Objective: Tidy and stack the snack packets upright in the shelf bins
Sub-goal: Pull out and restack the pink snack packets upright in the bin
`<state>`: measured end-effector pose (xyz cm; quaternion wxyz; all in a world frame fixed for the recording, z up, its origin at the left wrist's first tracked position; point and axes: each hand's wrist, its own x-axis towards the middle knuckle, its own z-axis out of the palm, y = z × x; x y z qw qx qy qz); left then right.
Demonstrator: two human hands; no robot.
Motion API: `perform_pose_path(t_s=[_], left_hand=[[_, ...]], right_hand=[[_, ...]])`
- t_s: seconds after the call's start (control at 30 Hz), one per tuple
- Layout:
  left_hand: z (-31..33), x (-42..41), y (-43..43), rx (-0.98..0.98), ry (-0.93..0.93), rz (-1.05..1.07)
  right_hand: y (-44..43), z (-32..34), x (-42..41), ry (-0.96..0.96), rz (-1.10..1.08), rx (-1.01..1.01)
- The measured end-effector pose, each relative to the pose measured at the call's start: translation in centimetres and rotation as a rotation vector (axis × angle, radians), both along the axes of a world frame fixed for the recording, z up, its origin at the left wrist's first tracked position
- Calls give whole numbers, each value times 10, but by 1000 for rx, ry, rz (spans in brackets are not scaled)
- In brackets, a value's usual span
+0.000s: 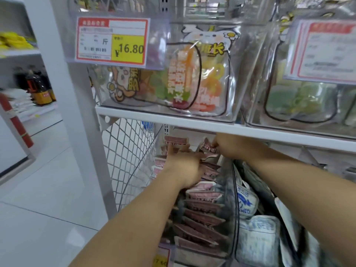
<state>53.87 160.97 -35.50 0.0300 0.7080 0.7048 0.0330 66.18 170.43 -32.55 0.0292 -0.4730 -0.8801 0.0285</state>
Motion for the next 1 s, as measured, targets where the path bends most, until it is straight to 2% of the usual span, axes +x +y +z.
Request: perform_pose_path(t_s=[0.1,0.17,0.3,0.4,0.63,0.8,1.0], left_hand=[[3,-5,-9,235,-179,63],[3,-6,-8,291,-141,65],[1,-1,11,161,-141,75],[3,0,32,58,-85,106],[4,-10,45,60,89,-68],[-1,-14,42,109,-144,-25],[2,-15,37,161,-565,57]], right_hand=[[-4,-8,9,143,-12,126],[-8,-9,11,192,-41,126],[-6,-13,11,80,88,-79],[-3,-8,11,37,153,-137],[5,-6,12,37,166,-217],[3,-6,11,120,88,-202],[-4,-11,13,274,78,-47]])
